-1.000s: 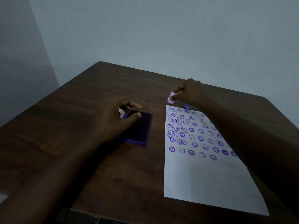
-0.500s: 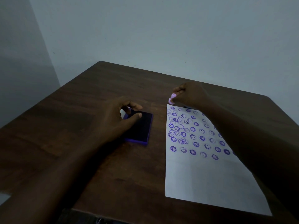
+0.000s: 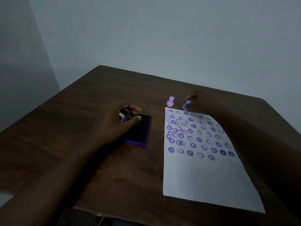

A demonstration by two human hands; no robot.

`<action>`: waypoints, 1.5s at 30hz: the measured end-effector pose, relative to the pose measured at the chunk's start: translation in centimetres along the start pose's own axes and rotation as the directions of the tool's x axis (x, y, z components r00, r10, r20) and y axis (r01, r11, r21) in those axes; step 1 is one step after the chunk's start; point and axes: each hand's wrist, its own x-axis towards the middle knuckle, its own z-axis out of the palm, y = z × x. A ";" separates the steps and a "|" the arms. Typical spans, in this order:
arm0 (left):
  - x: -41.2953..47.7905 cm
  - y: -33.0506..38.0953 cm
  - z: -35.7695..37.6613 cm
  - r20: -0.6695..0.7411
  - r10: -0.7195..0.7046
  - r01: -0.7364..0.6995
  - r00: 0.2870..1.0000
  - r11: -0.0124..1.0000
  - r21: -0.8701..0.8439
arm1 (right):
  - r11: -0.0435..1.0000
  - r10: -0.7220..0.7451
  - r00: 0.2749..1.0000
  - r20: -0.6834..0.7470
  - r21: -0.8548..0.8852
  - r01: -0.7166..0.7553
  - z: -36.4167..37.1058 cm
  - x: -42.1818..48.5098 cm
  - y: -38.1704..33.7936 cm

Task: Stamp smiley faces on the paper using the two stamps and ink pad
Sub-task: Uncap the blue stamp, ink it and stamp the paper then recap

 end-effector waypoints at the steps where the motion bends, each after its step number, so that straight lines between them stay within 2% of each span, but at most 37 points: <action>1: 0.0 -0.1 0.0 -0.002 -0.002 0.002 1.000 1.000 -0.003 | 1.000 -0.007 1.000 -0.021 0.009 0.007 -0.1 0.0 -0.1; 4: -0.1 0.1 0.0 -0.005 -0.006 0.006 1.000 1.000 -0.022 | 0.994 -0.046 0.985 -0.165 0.093 0.062 -1.1 -0.9 -1.6; 6: -0.1 0.1 0.0 -0.010 -0.014 0.013 1.000 0.999 -0.049 | 0.941 -0.063 0.979 -0.195 0.315 0.124 -2.0 -2.3 -3.5; 8: 0.0 0.3 0.0 -0.013 -0.021 0.019 1.000 0.996 -0.088 | 0.782 -0.077 0.992 -0.096 0.611 0.120 -2.7 -4.0 -5.6; 10: 0.1 0.5 -0.2 -0.011 -0.022 0.020 1.000 0.990 -0.143 | 0.612 -0.128 0.991 0.048 0.790 0.040 -2.6 -5.6 -7.5; 12: 0.0 0.6 -0.3 -0.012 -0.023 0.020 1.000 0.974 -0.224 | 0.496 -0.175 0.971 0.162 0.867 -0.055 -1.8 -7.1 -8.9; 14: 0.0 0.7 -0.3 -0.026 -0.020 0.011 0.999 0.955 -0.296 | 0.426 -0.213 0.948 0.238 0.895 -0.130 -0.6 -8.3 -9.6; 16: -0.1 0.7 -0.3 -0.049 -0.006 -0.010 0.999 0.941 -0.337 | 0.385 -0.235 0.928 0.289 0.904 -0.183 0.4 -9.2 -9.7; 20: 0.0 0.6 -0.2 -0.067 0.014 -0.034 0.998 0.945 -0.324 | 0.358 -0.251 0.921 0.296 0.913 -0.196 1.4 -10.1 -9.7; 23: 0.1 0.5 -0.1 -0.076 0.024 -0.046 0.997 0.949 -0.313 | 0.366 -0.249 0.928 0.276 0.914 -0.174 1.5 -10.4 -9.8; 27: 0.2 0.7 -0.2 -0.058 0.031 -0.051 0.998 0.919 -0.392 | 0.419 -0.256 0.941 0.223 0.903 -0.100 1.5 -10.4 -9.6; 31: 0.5 0.5 -0.7 -0.044 -0.054 0.025 0.998 0.869 -0.495 | 0.411 -0.222 0.960 0.169 0.909 -0.065 1.1 -10.3 -9.5; 32: 0.6 0.4 -0.8 -0.045 -0.083 0.046 0.996 0.842 -0.537 | 0.441 -0.222 0.962 0.160 0.896 -0.047 1.0 -10.4 -9.4; 35: 1.1 0.3 -1.0 -0.005 -0.164 0.118 0.986 0.728 -0.676 | 0.695 -0.241 0.965 0.100 0.712 0.100 1.3 -10.6 -9.5; 36: 1.1 0.3 -1.0 0.006 -0.184 0.134 0.983 0.692 -0.709 | 0.743 -0.247 0.964 0.101 0.658 0.121 1.5 -10.6 -9.7; 41: 1.4 -0.6 -1.2 0.041 -0.246 0.189 0.969 0.617 -0.764 | 0.867 -0.298 0.934 0.198 0.466 0.177 2.7 -10.8 -11.4; 45: 1.4 -1.1 -1.3 0.043 -0.248 0.199 0.968 0.650 -0.734 | 0.881 -0.367 0.905 0.215 0.392 0.264 3.7 -11.0 -12.4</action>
